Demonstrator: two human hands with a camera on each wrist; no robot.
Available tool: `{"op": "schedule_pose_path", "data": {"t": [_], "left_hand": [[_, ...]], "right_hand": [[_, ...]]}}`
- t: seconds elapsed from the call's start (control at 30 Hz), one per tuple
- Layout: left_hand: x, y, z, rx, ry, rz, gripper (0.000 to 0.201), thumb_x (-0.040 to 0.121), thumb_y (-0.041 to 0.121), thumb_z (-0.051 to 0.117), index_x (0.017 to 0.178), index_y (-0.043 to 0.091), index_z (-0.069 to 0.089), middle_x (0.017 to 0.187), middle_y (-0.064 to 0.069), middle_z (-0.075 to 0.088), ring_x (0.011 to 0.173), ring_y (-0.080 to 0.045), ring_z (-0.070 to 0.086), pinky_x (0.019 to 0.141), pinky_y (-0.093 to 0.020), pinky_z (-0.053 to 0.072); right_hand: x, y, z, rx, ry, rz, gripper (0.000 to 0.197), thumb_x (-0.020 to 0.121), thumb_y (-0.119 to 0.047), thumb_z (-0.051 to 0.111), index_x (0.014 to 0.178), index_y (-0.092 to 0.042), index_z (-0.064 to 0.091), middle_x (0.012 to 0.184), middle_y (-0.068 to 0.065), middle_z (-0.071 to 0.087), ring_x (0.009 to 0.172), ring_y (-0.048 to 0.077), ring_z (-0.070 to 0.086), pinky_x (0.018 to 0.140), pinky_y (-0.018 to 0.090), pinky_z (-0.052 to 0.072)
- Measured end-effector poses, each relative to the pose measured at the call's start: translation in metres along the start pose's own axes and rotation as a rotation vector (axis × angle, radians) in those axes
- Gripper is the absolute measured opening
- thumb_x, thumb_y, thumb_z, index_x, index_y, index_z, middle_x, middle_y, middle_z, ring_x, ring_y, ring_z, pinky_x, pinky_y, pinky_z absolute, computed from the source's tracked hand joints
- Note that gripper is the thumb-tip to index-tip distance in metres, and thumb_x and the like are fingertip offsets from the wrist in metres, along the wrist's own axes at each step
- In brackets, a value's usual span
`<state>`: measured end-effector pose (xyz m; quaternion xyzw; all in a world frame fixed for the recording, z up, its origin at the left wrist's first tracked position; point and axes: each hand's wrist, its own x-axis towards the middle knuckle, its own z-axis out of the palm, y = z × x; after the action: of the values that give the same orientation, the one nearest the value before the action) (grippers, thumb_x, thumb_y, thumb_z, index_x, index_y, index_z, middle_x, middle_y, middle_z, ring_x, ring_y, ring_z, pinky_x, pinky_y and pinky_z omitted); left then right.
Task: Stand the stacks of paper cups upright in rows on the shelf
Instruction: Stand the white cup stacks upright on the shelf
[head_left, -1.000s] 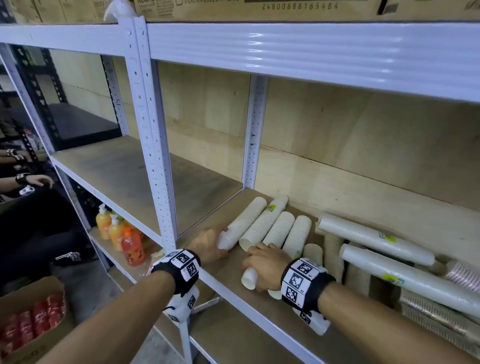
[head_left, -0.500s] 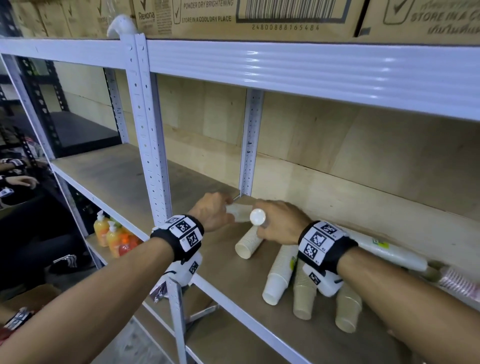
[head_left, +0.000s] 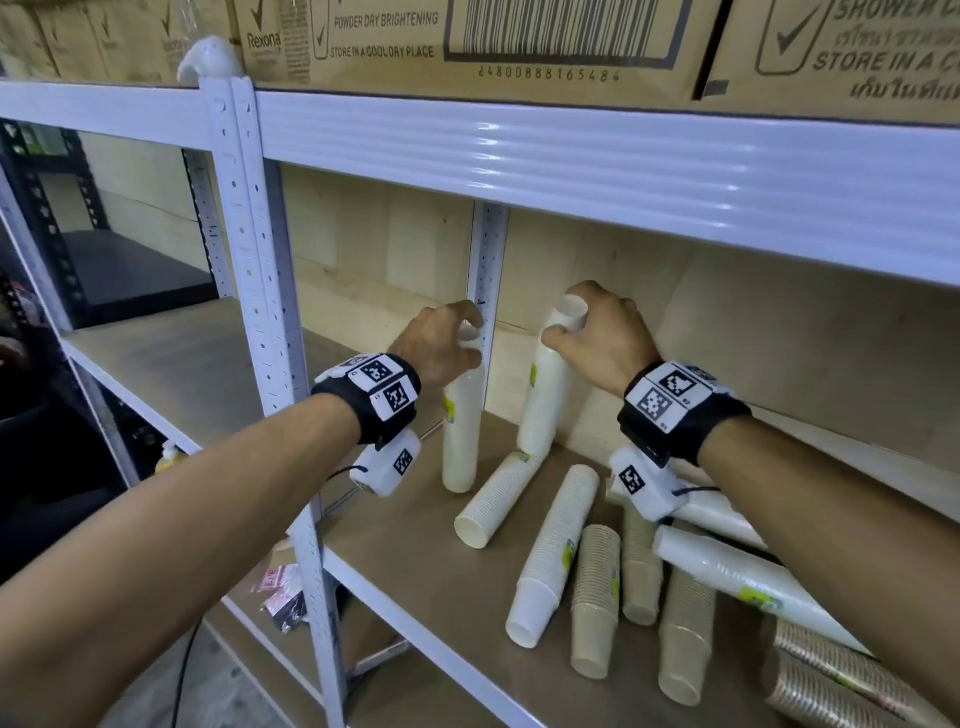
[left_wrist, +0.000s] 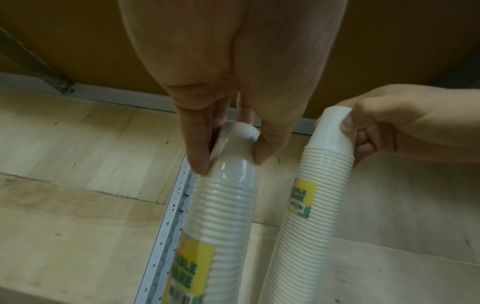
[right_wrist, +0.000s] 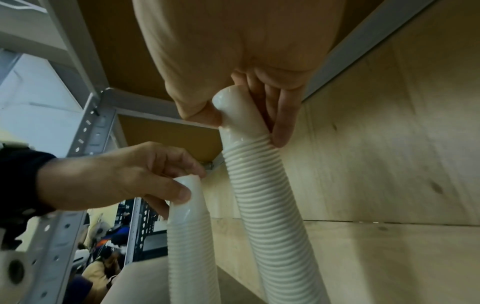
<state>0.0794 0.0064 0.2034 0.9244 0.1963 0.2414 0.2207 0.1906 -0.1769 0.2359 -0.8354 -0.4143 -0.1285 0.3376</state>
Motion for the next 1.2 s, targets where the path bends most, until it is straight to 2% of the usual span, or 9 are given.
{"op": "schedule_pose_path", "data": {"t": [0.2,0.3,0.5,0.63,0.8,0.93,1.0,1.1,1.2], "left_hand": [[0.030,-0.004,-0.007,0.009,0.006,-0.013,0.038,0.085,0.025,0.068,0.121,0.022,0.059,0.127,-0.005,0.064,0.108,-0.024,0.062,0.083,-0.027,0.051],[0.040,-0.009,-0.007,-0.030,-0.004,-0.040,0.034,0.084,0.027,0.069,0.117,0.025,0.060,0.128,-0.008,0.063,0.111,-0.024,0.060,0.089,-0.034,0.054],[0.054,-0.015,0.002,-0.058,-0.014,-0.038,0.032,0.085,0.024,0.071,0.115,0.021,0.060,0.125,-0.006,0.065,0.107,-0.020,0.063,0.077,-0.024,0.049],[0.059,-0.017,0.008,-0.065,-0.027,-0.050,0.030,0.082,0.027,0.072,0.109,0.022,0.061,0.122,-0.006,0.065,0.109,-0.020,0.060,0.081,-0.026,0.050],[0.065,-0.021,0.014,-0.127,-0.029,-0.058,0.033,0.083,0.024,0.075,0.113,0.016,0.062,0.116,0.000,0.064,0.091,-0.007,0.054,0.075,-0.020,0.042],[0.070,-0.024,0.015,-0.145,-0.055,-0.072,0.034,0.083,0.027,0.073,0.114,0.018,0.061,0.102,0.003,0.061,0.090,-0.012,0.056,0.075,-0.022,0.043],[0.073,-0.025,0.016,-0.143,-0.072,-0.075,0.038,0.082,0.029,0.070,0.118,0.021,0.059,0.104,0.002,0.064,0.097,-0.018,0.060,0.081,-0.025,0.048],[0.074,-0.026,0.015,-0.171,-0.121,-0.069,0.046,0.083,0.025,0.066,0.128,0.023,0.057,0.122,-0.003,0.062,0.114,-0.020,0.059,0.099,-0.033,0.049],[0.075,-0.026,0.015,-0.156,-0.135,-0.041,0.042,0.086,0.017,0.063,0.128,0.017,0.061,0.133,-0.002,0.060,0.123,-0.018,0.057,0.104,-0.034,0.047]], "right_hand": [[0.029,-0.005,0.018,0.099,-0.010,0.053,0.049,0.082,-0.036,0.064,0.126,-0.016,0.057,0.129,-0.005,0.061,0.115,0.020,0.056,0.093,0.031,0.047],[0.037,-0.004,0.035,0.104,-0.043,0.066,0.048,0.083,-0.035,0.064,0.127,-0.017,0.056,0.130,-0.005,0.060,0.117,0.020,0.054,0.090,0.027,0.045],[0.050,0.002,0.066,0.054,-0.122,0.108,0.051,0.082,-0.038,0.063,0.127,-0.017,0.055,0.129,0.001,0.060,0.113,0.021,0.055,0.079,0.024,0.039],[0.055,0.004,0.079,0.052,-0.172,0.110,0.048,0.084,-0.034,0.064,0.127,-0.015,0.055,0.132,0.000,0.059,0.116,0.022,0.055,0.079,0.023,0.038],[0.062,0.008,0.093,0.054,-0.215,0.129,0.049,0.082,-0.035,0.065,0.127,-0.016,0.055,0.134,-0.001,0.059,0.114,0.022,0.057,0.078,0.025,0.040],[0.069,0.009,0.095,0.028,-0.228,0.131,0.044,0.082,-0.038,0.065,0.120,-0.018,0.058,0.125,0.002,0.061,0.110,0.024,0.059,0.075,0.026,0.043],[0.073,0.009,0.096,-0.021,-0.222,0.122,0.043,0.080,-0.045,0.065,0.114,-0.019,0.060,0.119,0.005,0.057,0.105,0.027,0.060,0.070,0.027,0.043],[0.077,0.010,0.095,-0.064,-0.233,0.122,0.052,0.083,-0.045,0.065,0.127,-0.017,0.058,0.125,0.007,0.047,0.109,0.028,0.057,0.077,0.028,0.043],[0.080,0.010,0.093,-0.064,-0.249,0.082,0.048,0.086,-0.040,0.067,0.126,-0.016,0.059,0.126,0.008,0.050,0.113,0.026,0.056,0.081,0.029,0.044]]}}
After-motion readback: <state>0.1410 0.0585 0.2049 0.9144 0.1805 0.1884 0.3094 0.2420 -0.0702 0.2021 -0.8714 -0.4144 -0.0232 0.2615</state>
